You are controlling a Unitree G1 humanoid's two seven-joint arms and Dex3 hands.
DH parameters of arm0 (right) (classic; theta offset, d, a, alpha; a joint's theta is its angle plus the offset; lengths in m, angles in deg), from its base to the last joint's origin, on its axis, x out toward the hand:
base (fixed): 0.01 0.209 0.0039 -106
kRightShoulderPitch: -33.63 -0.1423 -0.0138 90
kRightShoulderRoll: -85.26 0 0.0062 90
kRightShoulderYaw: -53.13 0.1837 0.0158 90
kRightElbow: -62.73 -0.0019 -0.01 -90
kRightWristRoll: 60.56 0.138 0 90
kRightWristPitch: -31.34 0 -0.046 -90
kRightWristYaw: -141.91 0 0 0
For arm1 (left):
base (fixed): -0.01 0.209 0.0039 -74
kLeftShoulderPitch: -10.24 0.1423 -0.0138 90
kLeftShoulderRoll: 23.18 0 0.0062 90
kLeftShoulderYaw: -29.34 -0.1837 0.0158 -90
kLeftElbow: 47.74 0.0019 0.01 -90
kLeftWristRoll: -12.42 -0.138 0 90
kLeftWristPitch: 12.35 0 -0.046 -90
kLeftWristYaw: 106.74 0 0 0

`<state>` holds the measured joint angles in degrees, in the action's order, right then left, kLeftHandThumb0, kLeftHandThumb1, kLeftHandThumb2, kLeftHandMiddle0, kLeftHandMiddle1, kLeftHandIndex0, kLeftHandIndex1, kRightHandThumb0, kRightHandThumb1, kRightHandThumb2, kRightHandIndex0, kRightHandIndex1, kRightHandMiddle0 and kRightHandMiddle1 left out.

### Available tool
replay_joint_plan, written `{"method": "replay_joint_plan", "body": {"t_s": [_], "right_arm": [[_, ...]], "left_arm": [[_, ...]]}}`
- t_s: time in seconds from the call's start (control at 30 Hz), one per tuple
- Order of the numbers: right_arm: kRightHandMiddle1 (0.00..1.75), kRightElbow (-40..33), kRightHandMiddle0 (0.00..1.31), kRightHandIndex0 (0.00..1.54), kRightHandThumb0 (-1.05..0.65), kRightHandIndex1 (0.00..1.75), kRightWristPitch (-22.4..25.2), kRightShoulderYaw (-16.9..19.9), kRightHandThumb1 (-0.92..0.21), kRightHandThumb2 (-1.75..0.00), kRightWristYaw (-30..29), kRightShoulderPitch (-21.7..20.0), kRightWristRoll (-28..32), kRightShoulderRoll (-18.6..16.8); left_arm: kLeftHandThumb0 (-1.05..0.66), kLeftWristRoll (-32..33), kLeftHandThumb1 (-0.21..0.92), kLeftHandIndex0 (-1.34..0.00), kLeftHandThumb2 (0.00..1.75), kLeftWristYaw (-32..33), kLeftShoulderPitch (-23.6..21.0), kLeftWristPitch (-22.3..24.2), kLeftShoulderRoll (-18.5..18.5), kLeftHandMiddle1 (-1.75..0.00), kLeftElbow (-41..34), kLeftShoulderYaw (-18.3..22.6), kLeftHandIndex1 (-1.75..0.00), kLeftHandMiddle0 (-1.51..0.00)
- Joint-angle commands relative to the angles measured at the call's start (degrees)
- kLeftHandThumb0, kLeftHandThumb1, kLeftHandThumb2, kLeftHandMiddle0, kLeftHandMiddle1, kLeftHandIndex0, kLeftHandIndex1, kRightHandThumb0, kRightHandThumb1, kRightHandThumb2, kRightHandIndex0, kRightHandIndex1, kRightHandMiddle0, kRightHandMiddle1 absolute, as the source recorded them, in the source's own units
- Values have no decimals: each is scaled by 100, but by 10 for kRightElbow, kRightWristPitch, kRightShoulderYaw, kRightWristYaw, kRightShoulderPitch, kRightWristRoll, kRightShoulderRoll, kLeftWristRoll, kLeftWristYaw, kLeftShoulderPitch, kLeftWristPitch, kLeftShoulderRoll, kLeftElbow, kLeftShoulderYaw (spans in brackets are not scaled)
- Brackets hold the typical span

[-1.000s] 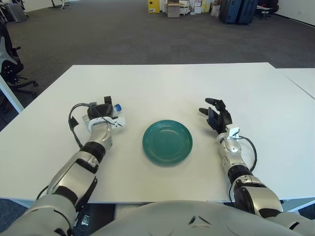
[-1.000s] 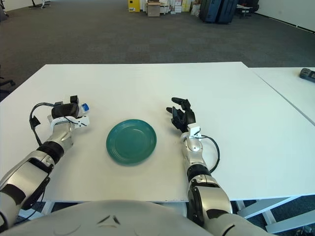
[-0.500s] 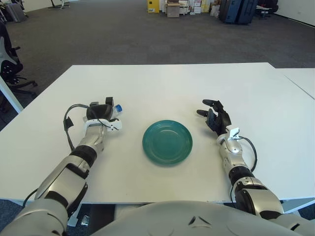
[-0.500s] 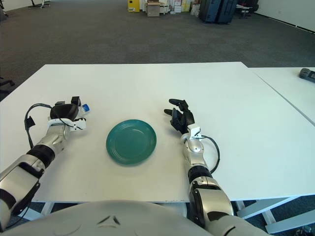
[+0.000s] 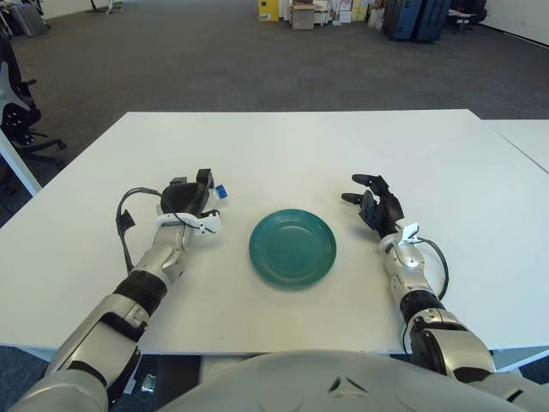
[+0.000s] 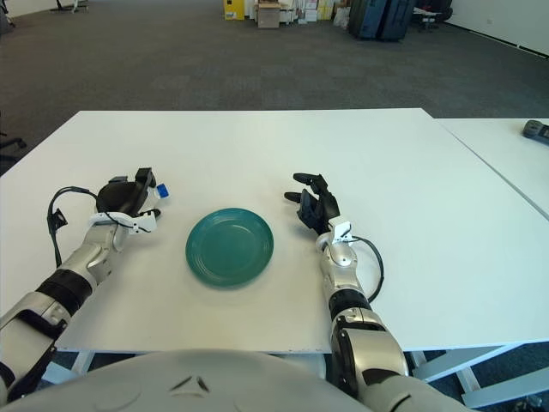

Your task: Put the bottle into the plate.

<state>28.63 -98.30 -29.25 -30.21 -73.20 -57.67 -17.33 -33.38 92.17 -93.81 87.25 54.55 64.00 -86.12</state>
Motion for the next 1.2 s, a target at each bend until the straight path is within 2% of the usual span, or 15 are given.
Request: {"method": "replay_joint_plan", "body": {"t_s": [0.0, 0.23, 0.33, 0.6, 0.8, 1.0, 1.17], "right_arm": [[99, 27, 23, 63, -78, 64, 13, 6, -92, -91, -3, 29, 4, 0], [99, 29, 24, 62, -79, 64, 12, 4, -92, -94, -1, 29, 3, 0], [98, 32, 23, 62, -80, 64, 10, 3, -92, -94, 3, 29, 4, -1], [98, 35, 23, 62, -80, 64, 10, 3, -92, -96, 7, 28, 6, -4], [98, 37, 23, 63, -80, 64, 10, 3, -92, -96, 4, 27, 4, -5], [98, 37, 23, 63, -81, 64, 12, 1, -92, -97, -2, 25, 1, -6], [97, 38, 22, 63, -81, 64, 13, 0, -92, -97, -4, 24, 0, -5]], "left_arm": [[-43, -10, 42, -53, 119, 0, 4, -7, -32, -175, -76, 35, -175, -111], [-43, -30, 42, -52, 118, -20, 27, -7, -38, -175, -183, 60, -175, -114], [-43, -32, 42, -52, 118, -15, 38, -22, -37, -175, -219, 71, -175, -114], [-43, -22, 41, -53, 119, 2, 52, -75, -29, -175, -269, 97, -175, -115], [-43, -24, 41, -53, 120, -9, 56, -94, -16, -175, -305, 106, -175, -115], [-43, -16, 41, -53, 120, -36, 70, -117, 11, -175, -343, 90, -175, -114], [-43, -9, 41, -53, 119, -64, 68, -136, 34, -175, -336, 70, -175, -114]]}}
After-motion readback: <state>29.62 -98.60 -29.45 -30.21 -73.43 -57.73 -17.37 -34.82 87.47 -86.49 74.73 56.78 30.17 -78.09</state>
